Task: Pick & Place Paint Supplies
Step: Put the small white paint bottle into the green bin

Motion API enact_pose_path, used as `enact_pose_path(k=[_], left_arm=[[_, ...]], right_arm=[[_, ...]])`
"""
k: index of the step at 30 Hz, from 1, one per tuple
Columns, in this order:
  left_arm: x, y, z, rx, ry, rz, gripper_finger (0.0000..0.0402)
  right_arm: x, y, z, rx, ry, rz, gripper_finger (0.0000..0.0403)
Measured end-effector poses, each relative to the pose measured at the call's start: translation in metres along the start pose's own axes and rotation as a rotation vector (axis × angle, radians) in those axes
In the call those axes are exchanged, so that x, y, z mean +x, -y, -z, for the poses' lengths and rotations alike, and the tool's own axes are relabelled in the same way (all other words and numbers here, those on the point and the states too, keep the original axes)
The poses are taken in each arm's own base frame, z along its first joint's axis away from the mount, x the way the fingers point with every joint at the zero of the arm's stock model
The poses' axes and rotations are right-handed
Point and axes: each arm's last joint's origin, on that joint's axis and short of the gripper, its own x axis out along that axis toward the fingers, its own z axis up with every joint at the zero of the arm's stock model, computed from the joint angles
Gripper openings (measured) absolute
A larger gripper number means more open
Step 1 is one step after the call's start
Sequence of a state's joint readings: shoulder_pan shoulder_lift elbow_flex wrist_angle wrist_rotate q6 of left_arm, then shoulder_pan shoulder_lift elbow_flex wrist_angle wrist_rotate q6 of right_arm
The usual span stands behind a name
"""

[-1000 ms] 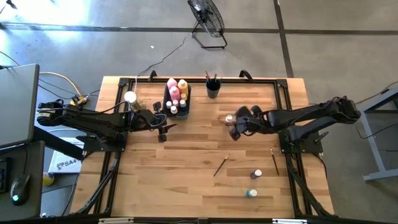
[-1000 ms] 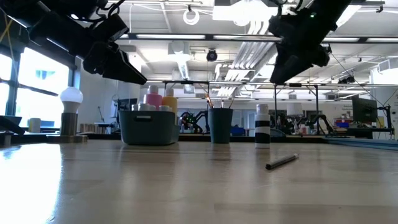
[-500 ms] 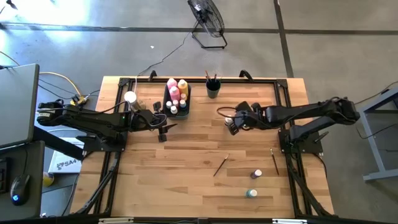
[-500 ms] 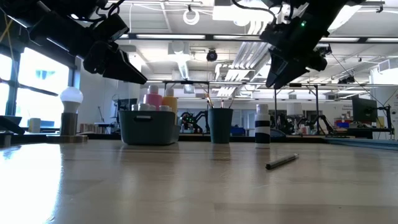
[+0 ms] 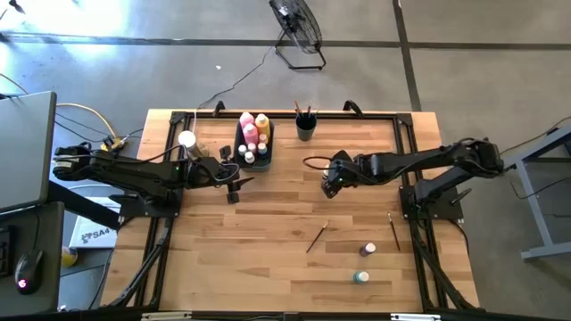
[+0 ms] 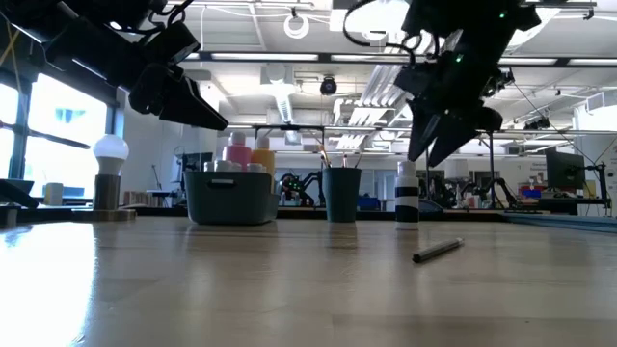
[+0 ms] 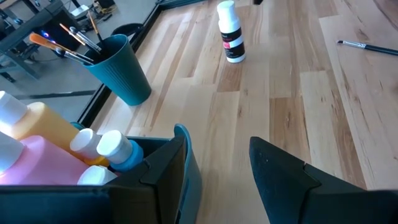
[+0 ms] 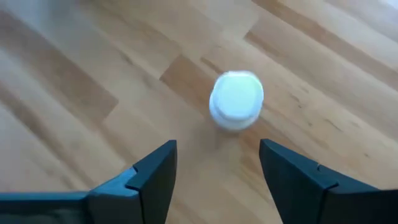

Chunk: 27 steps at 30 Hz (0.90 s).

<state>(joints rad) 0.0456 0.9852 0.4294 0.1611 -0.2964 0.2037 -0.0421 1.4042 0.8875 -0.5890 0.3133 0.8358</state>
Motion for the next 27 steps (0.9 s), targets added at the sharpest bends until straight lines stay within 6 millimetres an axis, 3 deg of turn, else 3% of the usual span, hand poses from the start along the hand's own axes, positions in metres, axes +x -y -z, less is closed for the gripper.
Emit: enact_pose_path(k=[6, 16, 27], left_arm=[[0.0, 0.0, 0.0, 0.0, 0.0, 0.0, 0.0175], [0.0, 0.0, 0.001, 0.002, -0.006, 0.001, 0.0175], [0.0, 0.0, 0.001, 0.002, -0.006, 0.001, 0.0175]], right_arm=[[0.014, 0.005, -0.005, 0.013, 0.0, 0.065, 0.0221], [0.018, 0.007, -0.019, -0.017, 0.043, -0.011, 0.022], [0.028, 0.005, -0.019, -0.043, 0.044, 0.018, 0.0219]])
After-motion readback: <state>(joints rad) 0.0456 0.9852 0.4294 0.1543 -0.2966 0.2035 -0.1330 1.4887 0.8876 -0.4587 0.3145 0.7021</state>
